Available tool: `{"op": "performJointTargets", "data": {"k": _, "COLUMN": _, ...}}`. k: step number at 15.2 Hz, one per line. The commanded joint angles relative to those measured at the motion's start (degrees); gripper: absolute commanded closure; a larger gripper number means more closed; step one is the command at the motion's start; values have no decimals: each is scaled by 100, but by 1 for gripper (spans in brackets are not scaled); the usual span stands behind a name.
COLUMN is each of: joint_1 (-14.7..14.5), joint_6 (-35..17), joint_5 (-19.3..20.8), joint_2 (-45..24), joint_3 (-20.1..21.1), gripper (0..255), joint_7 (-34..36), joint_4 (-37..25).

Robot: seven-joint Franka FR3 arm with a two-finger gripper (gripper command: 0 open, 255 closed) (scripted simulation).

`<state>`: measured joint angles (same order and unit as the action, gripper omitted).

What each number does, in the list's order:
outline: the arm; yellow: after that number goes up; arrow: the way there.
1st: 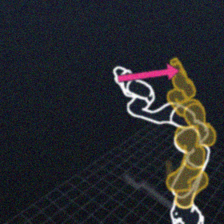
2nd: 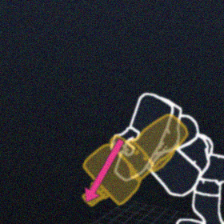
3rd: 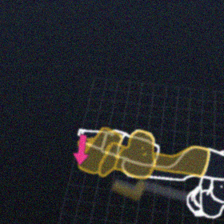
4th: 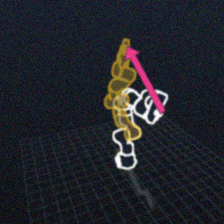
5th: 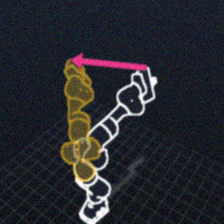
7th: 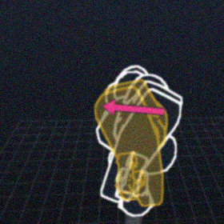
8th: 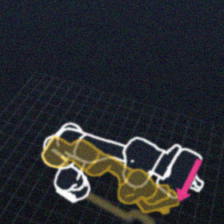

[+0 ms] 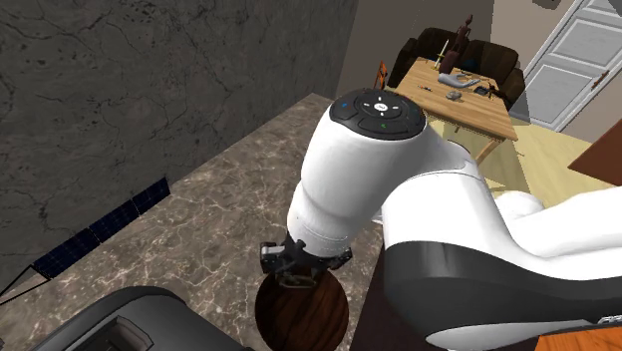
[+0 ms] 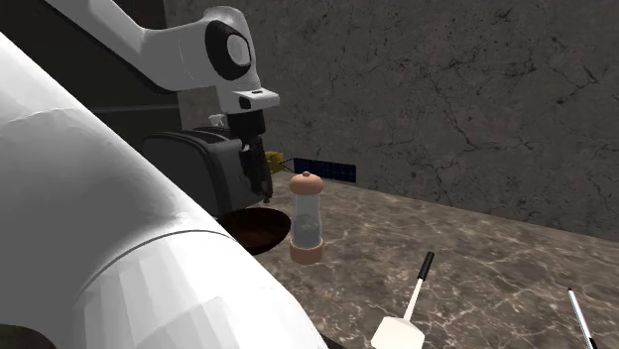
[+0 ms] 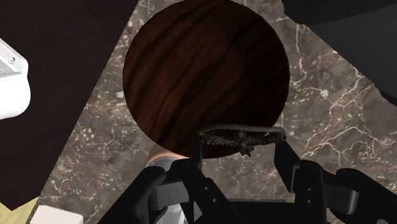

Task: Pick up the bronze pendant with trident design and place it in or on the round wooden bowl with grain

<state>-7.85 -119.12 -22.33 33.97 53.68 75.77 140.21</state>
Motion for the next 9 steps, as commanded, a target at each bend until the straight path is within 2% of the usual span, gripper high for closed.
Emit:
{"op": "performJointTargets", "data": {"k": 1, "joint_1": -259, "joint_6": 43, "joint_5": -170, "joint_2": 257, "joint_3": -146, "gripper": 255, "joint_7": -47, "joint_4": 236}}
{"op": "performJointTargets", "data": {"k": 7, "joint_1": -164, "joint_6": -483, "joint_5": -243, "joint_2": 30, "joint_3": 168, "gripper": 255, "joint_7": 9, "joint_4": 517}}
{"op": "performJointTargets", "data": {"k": 8, "joint_1": -194, "joint_6": -383, "joint_5": -237, "joint_2": 83, "joint_3": 105, "gripper": 255, "joint_7": -3, "joint_4": 479}}
{"op": "performJointTargets", "data": {"k": 9, "joint_1": -194, "joint_6": -383, "joint_5": -237, "joint_2": 83, "joint_3": 105, "gripper": 0, "joint_7": -3, "joint_4": 479}}
